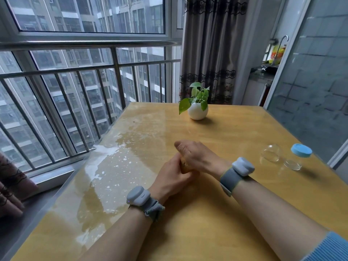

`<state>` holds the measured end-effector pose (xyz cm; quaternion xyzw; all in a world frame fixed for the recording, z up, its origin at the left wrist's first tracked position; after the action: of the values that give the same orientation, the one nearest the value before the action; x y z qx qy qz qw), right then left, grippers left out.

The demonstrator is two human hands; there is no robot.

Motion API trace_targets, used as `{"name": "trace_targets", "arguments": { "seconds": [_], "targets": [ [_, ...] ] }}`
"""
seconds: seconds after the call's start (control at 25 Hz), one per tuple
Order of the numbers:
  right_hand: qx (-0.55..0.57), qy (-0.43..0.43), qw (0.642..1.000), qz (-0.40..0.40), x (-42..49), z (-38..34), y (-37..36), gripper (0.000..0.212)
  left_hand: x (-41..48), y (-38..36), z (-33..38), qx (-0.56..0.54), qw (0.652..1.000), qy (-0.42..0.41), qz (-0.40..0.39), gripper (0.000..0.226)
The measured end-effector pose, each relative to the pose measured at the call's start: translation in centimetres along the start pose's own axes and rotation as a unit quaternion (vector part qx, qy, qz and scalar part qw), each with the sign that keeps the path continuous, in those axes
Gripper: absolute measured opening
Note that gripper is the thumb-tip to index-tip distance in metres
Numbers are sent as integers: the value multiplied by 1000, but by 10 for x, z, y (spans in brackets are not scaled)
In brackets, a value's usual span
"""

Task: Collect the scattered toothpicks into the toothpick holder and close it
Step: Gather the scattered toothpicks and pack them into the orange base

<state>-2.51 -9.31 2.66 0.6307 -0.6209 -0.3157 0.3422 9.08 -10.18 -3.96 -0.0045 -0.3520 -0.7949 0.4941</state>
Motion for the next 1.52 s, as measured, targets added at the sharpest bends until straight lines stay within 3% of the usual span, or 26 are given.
{"name": "trace_targets", "arguments": {
  "seconds": [0.08, 0.24, 0.36, 0.48, 0.56, 0.64, 0.8, 1.0, 1.08, 1.16, 1.24, 1.32, 1.4, 1.52],
  "targets": [
    [-49, 22, 998, -22, -6, 1, -2, 57, -1, 0, 6, 20, 999, -37, 3, 27],
    [-161, -16, 987, 5, -10, -1, 8, 60, -3, 0, 18, -9, 998, -65, 20, 29],
    [-115, -65, 991, 13, -12, 9, 23, 63, -5, -1, 20, -17, 997, -63, 33, 30],
    [-39, -25, 999, -7, -23, 1, 23, 77, -5, -4, 24, -23, 997, -70, 22, 32],
    [-100, 9, 994, -37, -25, -6, 15, 79, -5, -6, 31, -18, 996, -91, 9, 31],
    [-132, -20, 990, -32, -19, 0, 16, 75, -8, -9, 36, -34, 995, -91, 11, 29],
    [-66, -21, 998, -15, -21, 11, 26, 67, -10, -6, 39, -54, 995, -71, 33, 25],
    [96, -30, 995, -4, -28, 16, 37, 84, -11, -8, 41, -72, 996, -53, 24, 31],
    [24, 30, 999, 28, -34, 4, 36, 89, -11, -13, 41, -56, 997, -58, -2, 32],
    [-117, 89, 989, 32, -37, -9, 26, 84, -10, -18, 42, -35, 996, -79, -24, 25],
    [-189, 57, 980, 5, -35, -8, 27, 81, -11, -16, 46, -54, 995, -87, -16, 18],
    [-177, -4, 984, -24, -37, 3, 32, 83, -9, -10, 47, -77, 994, -76, 16, 23],
    [-150, 5, 987, -59, -46, 3, 27, 91, -7, -7, 49, -50, 995, -78, 35, 29],
    [-117, 35, 992, -38, -43, 0, 21, 87, -8, -18, 53, -33, 994, -105, -18, 19]
  ]
}}
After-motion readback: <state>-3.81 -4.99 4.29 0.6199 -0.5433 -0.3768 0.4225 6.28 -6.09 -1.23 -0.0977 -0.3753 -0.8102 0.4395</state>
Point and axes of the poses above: each hand's wrist, its own x-axis towards the middle knuckle, its own y-axis out of the back of the hand, z = x × y, the point moved 2 cm from there along x, towards the middle knuckle, and after that the axes turned 9 degrees about -y, right-handed, at the moved point
